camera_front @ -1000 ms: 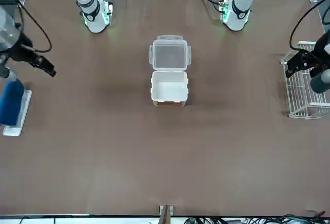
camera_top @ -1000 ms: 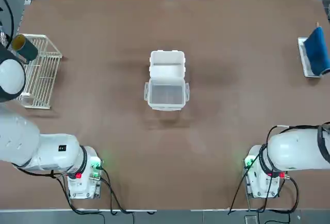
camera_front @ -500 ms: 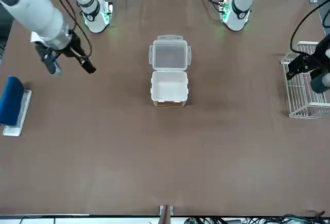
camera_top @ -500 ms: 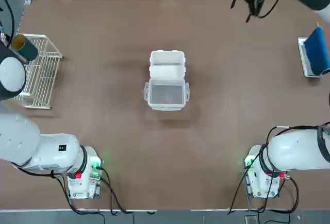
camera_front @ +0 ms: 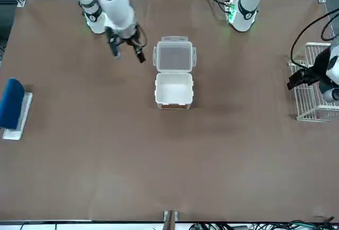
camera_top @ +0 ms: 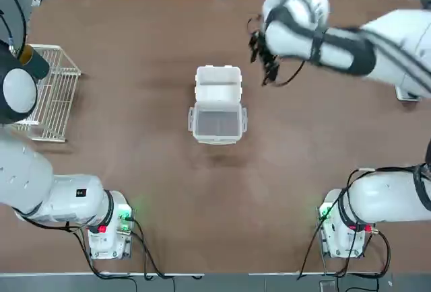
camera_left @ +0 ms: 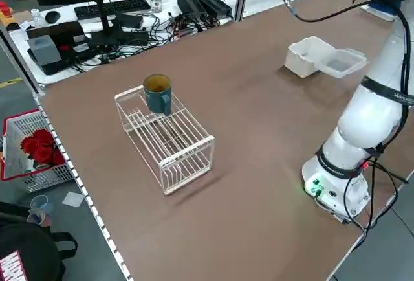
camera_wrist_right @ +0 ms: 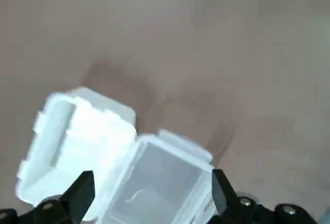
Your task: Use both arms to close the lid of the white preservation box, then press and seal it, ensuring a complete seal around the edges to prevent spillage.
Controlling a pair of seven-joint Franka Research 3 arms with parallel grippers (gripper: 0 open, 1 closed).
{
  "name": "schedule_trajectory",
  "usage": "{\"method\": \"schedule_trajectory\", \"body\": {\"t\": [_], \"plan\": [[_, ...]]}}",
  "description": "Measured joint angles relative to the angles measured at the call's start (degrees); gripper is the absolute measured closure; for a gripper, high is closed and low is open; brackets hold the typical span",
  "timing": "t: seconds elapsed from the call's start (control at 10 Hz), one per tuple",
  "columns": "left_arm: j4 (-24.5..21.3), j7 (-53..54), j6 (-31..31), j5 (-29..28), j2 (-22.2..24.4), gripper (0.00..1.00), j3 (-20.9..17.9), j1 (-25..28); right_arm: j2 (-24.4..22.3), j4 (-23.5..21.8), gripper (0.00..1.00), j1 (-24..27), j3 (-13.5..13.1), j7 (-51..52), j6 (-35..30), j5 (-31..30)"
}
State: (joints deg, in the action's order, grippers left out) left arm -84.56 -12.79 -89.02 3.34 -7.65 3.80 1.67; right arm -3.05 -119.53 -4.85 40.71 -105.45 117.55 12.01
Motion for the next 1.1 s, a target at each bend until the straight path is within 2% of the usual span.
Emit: {"method": "schedule_trajectory", "body": {"t": [0.2, 0.4, 0.5, 0.6, 0.8, 1.1], "plan": [[-1.6, -5.1, 0.4, 0.6, -0.3, 0.59, 0.2, -0.4, 0.1, -3.0, 0.00, -0.2, 7.0, -8.1, 4.3, 0.0], [-2.9, -10.0, 0.6, 2.1, -1.0, 0.87, 0.4, -3.0, 1.0, -5.3, 0.00, -0.2, 11.1, -14.1, 8.9, 0.1], [-3.0, -12.8, 0.4, 5.4, -2.2, 0.99, 0.5, -3.6, 2.0, -6.8, 0.00, -0.3, 12.8, -16.6, 12.4, 0.1], [-3.0, -14.6, 0.3, 7.9, -3.2, 0.99, 0.3, -3.4, 3.2, -7.7, 0.00, -0.6, 13.8, -18.5, 15.1, 0.1], [-3.1, -16.7, 0.0, 9.5, -4.1, 0.99, 0.1, -2.3, 5.1, -8.6, 0.00, -1.7, 14.2, -19.9, 19.5, 0.1], [-7.1, -23.2, -6.8, 9.8, -5.0, 0.99, 1.2, -4.6, 8.8, -10.6, 0.01, -3.4, 14.2, -21.2, 24.6, 0.1]]}}
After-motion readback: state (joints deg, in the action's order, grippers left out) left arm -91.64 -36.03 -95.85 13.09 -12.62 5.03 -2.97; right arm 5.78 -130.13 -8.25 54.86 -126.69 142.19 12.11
